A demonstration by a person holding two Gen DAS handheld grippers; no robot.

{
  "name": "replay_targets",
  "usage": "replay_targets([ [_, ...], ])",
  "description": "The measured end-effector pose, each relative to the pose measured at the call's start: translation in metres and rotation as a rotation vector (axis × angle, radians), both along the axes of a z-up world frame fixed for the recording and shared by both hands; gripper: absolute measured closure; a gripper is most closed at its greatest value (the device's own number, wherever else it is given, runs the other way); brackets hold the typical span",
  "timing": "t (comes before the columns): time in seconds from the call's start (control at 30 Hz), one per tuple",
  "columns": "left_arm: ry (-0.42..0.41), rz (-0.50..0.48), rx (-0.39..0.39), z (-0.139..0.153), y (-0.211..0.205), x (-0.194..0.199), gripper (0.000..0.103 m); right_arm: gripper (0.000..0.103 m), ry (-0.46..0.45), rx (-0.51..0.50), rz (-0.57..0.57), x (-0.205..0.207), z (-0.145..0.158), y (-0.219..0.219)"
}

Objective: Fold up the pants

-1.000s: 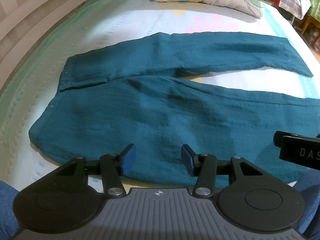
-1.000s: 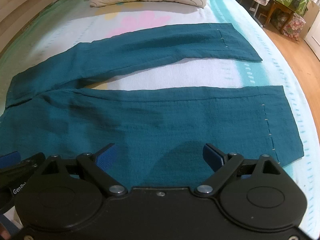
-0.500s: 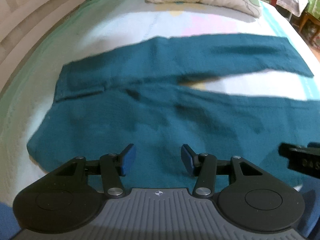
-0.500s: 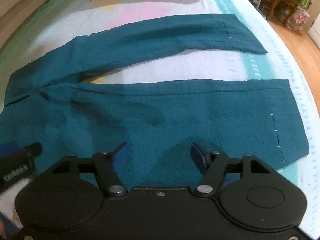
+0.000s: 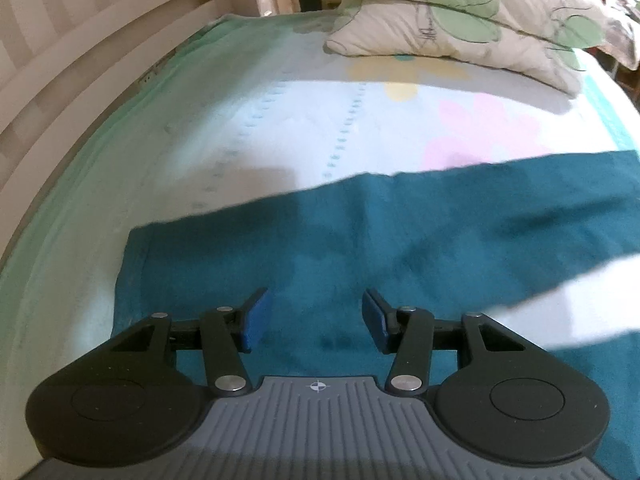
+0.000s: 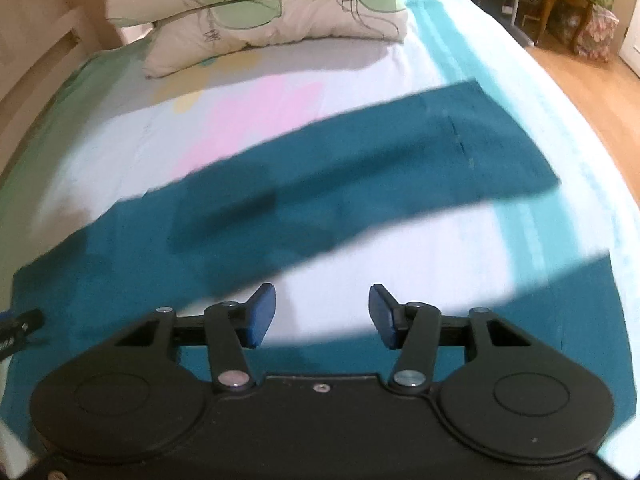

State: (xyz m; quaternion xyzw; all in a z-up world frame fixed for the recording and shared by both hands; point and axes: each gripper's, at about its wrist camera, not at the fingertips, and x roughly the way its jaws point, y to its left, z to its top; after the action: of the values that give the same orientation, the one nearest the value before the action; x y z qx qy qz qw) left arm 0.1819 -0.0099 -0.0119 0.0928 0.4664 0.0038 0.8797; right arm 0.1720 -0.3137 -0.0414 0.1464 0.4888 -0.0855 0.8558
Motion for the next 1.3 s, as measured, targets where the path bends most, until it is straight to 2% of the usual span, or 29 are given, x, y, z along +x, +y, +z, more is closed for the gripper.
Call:
replay_targets([
  [0.13, 0.022, -0.009, 0.018, -0.029, -0.003, 0.018, 0.054, 0.049, -0.005, 0.032, -0.034, 0.059, -0.015, -0.018],
  [0.27, 0.101, -0.019, 0.001, -0.060, -0.003, 0.030, 0.054, 0.049, -0.008, 0.025, -0.089, 0.118, -0.035, -0.026],
  [0.5, 0.177, 0.002, 0.022, -0.091, 0.004, 0.046, 0.054, 0.048, 0.037, 0.042, -0.208, 0.203, -0.071, -0.041],
  [0.67, 0.157, -0.004, 0.043, -0.091, -0.003, 0.048, 0.054, 0.048, 0.088, 0.030, -0.260, 0.234, -0.087, -0.045],
  [0.77, 0.145, -0.006, 0.060, -0.090, -0.005, 0.047, 0.054, 0.048, 0.158, 0.031, -0.278, 0.244, -0.100, -0.048],
  [0.83, 0.141, -0.014, 0.070, -0.090, -0.007, 0.046, 0.054, 0.048, 0.167, 0.037, -0.278, 0.243, -0.106, -0.050],
  [0.87, 0.140, -0.019, 0.074, -0.089, -0.007, 0.045, 0.054, 0.056, 0.161, 0.022, -0.271, 0.243, -0.105, -0.049],
  [0.9, 0.139, -0.021, 0.072, -0.087, -0.007, 0.043, 0.054, 0.069, 0.178, -0.011, -0.253, 0.242, -0.105, -0.048],
  [0.93, 0.139, -0.021, 0.068, -0.086, -0.006, 0.043, 0.054, 0.092, 0.183, -0.037, -0.230, 0.240, -0.104, -0.046],
  [1.1, 0.142, -0.019, -0.011, -0.077, 0.005, 0.044, 0.055, 0.095, 0.108, 0.016, -0.215, 0.205, -0.078, -0.057],
  [1.3, 0.066, -0.024, -0.124, -0.045, 0.010, 0.037, 0.055, 0.095, -0.016, 0.130, -0.194, 0.116, -0.024, -0.072],
])
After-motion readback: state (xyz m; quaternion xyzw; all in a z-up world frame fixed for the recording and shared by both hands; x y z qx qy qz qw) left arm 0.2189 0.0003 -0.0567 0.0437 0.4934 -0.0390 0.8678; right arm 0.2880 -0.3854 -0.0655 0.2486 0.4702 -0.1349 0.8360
